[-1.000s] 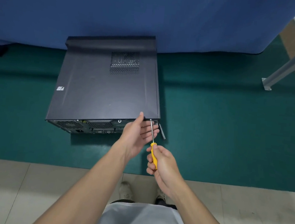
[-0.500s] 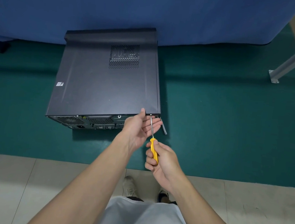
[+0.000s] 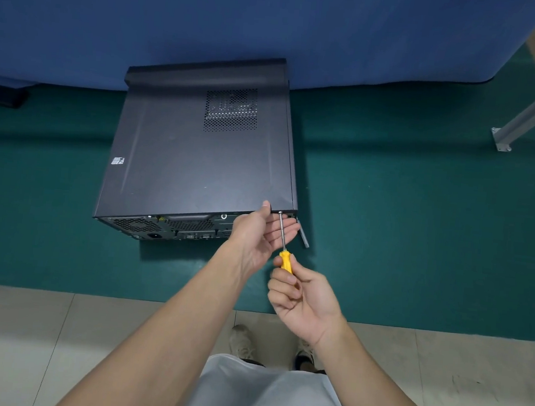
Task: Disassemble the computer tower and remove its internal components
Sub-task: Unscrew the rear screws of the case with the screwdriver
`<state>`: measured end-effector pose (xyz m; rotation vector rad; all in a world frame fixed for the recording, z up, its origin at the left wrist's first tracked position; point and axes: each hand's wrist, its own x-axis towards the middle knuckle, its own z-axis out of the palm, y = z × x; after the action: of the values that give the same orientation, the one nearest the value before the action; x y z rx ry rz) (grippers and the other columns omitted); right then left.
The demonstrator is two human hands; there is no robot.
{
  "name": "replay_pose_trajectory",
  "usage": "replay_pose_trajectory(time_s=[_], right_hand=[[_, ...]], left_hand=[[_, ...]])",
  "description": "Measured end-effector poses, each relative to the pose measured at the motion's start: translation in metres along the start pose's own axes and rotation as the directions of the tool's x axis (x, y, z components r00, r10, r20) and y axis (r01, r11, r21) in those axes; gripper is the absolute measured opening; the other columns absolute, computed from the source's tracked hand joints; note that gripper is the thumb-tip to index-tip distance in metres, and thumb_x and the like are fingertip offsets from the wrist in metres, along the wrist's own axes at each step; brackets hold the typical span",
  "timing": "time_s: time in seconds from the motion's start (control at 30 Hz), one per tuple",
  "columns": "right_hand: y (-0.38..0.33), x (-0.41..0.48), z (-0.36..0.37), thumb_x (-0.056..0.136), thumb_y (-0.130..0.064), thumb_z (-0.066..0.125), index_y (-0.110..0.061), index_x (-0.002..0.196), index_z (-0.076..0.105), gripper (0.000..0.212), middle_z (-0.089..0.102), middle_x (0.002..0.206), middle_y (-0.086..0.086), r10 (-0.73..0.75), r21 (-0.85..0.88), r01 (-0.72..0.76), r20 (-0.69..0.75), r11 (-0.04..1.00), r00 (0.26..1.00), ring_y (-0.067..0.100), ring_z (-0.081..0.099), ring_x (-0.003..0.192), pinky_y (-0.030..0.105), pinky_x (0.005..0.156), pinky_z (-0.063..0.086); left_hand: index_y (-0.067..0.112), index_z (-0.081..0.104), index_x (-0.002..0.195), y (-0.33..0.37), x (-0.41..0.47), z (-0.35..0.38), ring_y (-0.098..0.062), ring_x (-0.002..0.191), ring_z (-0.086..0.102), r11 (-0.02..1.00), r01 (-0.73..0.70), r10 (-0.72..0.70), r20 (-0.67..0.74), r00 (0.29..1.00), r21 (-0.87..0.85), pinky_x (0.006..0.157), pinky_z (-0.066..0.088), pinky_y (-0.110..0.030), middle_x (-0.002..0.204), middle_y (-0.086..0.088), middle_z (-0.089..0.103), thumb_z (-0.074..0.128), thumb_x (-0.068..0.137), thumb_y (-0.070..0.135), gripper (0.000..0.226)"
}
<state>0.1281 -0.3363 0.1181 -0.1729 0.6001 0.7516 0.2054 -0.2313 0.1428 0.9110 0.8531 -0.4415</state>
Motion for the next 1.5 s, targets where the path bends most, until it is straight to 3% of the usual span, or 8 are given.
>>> replay_pose_trajectory(time_s=[0.27,0.5,0.67,1.0,1.1,1.23,1.33,1.5], right_hand=[[0.006,0.003,0.013,0.100,-0.022,0.043,-0.007,0.081,0.049,0.025,0.031,0.053,-0.002,-0.182,-0.254,0.140,-0.148,0.957,0.972,0.005,0.020,0.038,0.018,0.033,0.018],[0.027,0.011,0.029,0.104,-0.028,0.034,-0.011,0.078,0.043,0.033,0.031,0.057,-0.002,-0.542,-0.765,0.143,-0.298,0.628,0.786,0.010,0.022,0.044,0.022,0.038,0.022],[0.035,0.013,0.033,0.100,-0.012,0.030,-0.007,0.082,0.048,0.026,0.061,0.088,0.020,-0.792,-0.987,-0.161,-0.111,0.016,0.600,0.026,0.041,0.068,0.013,0.047,0.031],[0.048,0.017,0.030,0.100,-0.011,0.031,-0.004,0.097,0.047,0.018,0.062,0.088,0.018,-0.853,-0.967,-0.212,0.013,-0.145,0.522,0.035,0.061,0.079,0.031,0.057,0.034],[0.041,0.015,0.030,0.103,-0.022,0.031,-0.008,0.086,0.046,0.027,0.060,0.083,0.017,-0.837,-0.992,-0.122,-0.057,-0.012,0.544,0.027,0.050,0.067,0.029,0.058,0.026],[0.019,0.003,0.014,0.097,-0.036,0.050,-0.009,0.078,0.056,0.034,0.046,0.061,0.005,-0.289,-0.394,0.178,-0.241,0.902,0.927,0.012,0.033,0.042,0.022,0.037,0.027],[0.015,-0.001,-0.001,0.094,-0.044,0.046,-0.009,0.085,0.059,0.039,0.037,0.055,-0.002,-0.061,-0.040,0.061,0.025,0.997,0.998,0.005,0.022,0.038,0.017,0.033,0.018],[0.019,0.010,0.006,0.091,-0.031,0.049,-0.013,0.073,0.052,0.026,0.019,0.047,-0.008,-0.075,-0.024,0.076,0.039,0.997,0.996,0.006,0.008,0.036,0.018,0.032,0.011]], left_hand=[[-0.014,0.056,0.107,0.000,0.001,0.000,-0.033,0.081,0.070,1.000,0.000,0.000,0.006,1.000,-0.018,0.062,0.060,-0.032,0.097,-0.028,0.067,0.042,0.104,0.027,0.043],[-0.013,0.055,0.106,0.000,0.002,-0.002,-0.033,0.079,0.070,0.999,0.009,-0.008,0.022,1.000,-0.038,0.059,0.060,-0.032,0.096,-0.028,0.067,0.042,0.103,0.026,0.042],[-0.013,0.056,0.106,0.000,0.000,-0.005,-0.033,0.078,0.071,1.000,0.006,-0.005,0.043,0.999,-0.026,0.061,0.060,-0.034,0.098,-0.028,0.067,0.045,0.103,0.021,0.036],[-0.008,0.058,0.092,-0.002,-0.005,-0.002,-0.023,0.066,0.071,0.977,-0.124,0.127,-0.007,0.992,0.172,0.064,0.060,-0.028,0.082,-0.021,0.069,0.057,0.084,-0.018,0.013],[-0.004,0.054,0.087,-0.003,-0.004,0.000,-0.021,0.060,0.070,0.971,-0.139,0.147,-0.028,0.989,0.195,0.062,0.060,-0.028,0.077,-0.019,0.068,0.056,0.084,-0.020,0.016],[-0.003,0.052,0.089,-0.002,-0.003,0.000,-0.021,0.058,0.070,0.969,-0.148,0.159,-0.041,0.986,0.198,0.060,0.060,-0.028,0.074,-0.019,0.068,0.053,0.085,-0.020,0.017],[-0.004,0.052,0.090,-0.002,-0.003,-0.001,-0.024,0.061,0.071,0.975,-0.144,0.151,-0.028,0.988,0.171,0.060,0.060,-0.030,0.072,-0.019,0.068,0.052,0.085,-0.022,0.018],[-0.008,0.054,0.097,-0.002,-0.003,-0.002,-0.024,0.064,0.072,0.982,-0.143,0.148,-0.032,0.988,0.126,0.057,0.058,-0.026,0.079,-0.022,0.067,0.052,0.084,-0.022,0.020]])
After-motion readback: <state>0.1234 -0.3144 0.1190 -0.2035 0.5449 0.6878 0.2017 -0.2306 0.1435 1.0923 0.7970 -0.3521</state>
